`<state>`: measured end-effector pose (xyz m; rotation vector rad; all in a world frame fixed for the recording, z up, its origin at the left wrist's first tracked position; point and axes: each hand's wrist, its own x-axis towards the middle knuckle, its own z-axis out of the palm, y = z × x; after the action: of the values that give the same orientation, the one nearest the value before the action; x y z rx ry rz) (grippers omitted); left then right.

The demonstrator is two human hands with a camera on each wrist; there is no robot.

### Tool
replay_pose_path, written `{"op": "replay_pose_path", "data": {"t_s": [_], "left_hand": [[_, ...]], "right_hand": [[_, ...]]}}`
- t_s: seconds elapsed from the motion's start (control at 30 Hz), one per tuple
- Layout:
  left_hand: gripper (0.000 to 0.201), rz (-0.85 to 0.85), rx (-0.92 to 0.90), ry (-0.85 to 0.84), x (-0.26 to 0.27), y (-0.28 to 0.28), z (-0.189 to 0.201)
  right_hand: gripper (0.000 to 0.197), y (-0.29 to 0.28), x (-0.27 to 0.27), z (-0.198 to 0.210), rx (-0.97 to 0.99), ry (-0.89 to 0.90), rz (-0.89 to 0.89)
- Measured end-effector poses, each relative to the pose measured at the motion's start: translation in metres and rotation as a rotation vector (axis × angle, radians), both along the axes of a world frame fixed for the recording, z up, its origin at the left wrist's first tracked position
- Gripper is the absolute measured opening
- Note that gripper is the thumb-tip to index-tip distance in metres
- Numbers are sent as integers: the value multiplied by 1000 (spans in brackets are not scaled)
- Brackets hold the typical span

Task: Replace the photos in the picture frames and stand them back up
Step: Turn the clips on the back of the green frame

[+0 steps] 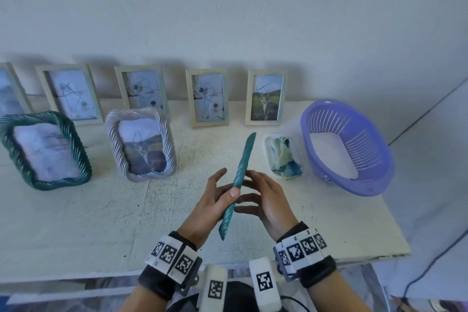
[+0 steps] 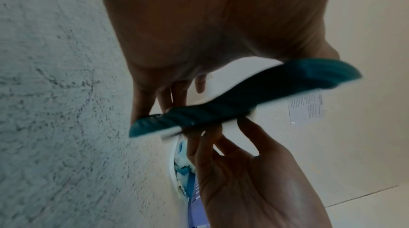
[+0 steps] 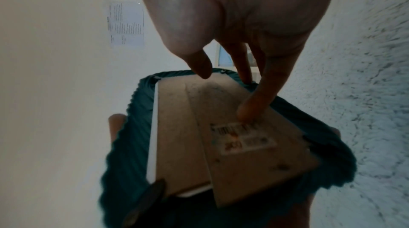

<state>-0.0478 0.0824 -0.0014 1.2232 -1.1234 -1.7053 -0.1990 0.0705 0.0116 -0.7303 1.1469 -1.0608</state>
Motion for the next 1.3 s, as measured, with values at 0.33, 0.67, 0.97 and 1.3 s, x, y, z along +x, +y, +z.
{"op": "replay_pose_path", "data": {"t_s": [0.33,0.67,0.97,1.3], "left_hand": [[16,279,-127,-71,43,-10,-18],[7,155,-89,-645,42,-28,-58],[10,184,-87,-797,35,-32,-65],[9,158,-28,-722,37,-35,-57]], "right_hand": [[15,-14,-28,-27,-158,653,-29],[26,-23,-44,-53,-327,1165,265],[41,-52,-45,-44,-431,1432,546],[41,-66,-46,-41,-520,1749,741]]}}
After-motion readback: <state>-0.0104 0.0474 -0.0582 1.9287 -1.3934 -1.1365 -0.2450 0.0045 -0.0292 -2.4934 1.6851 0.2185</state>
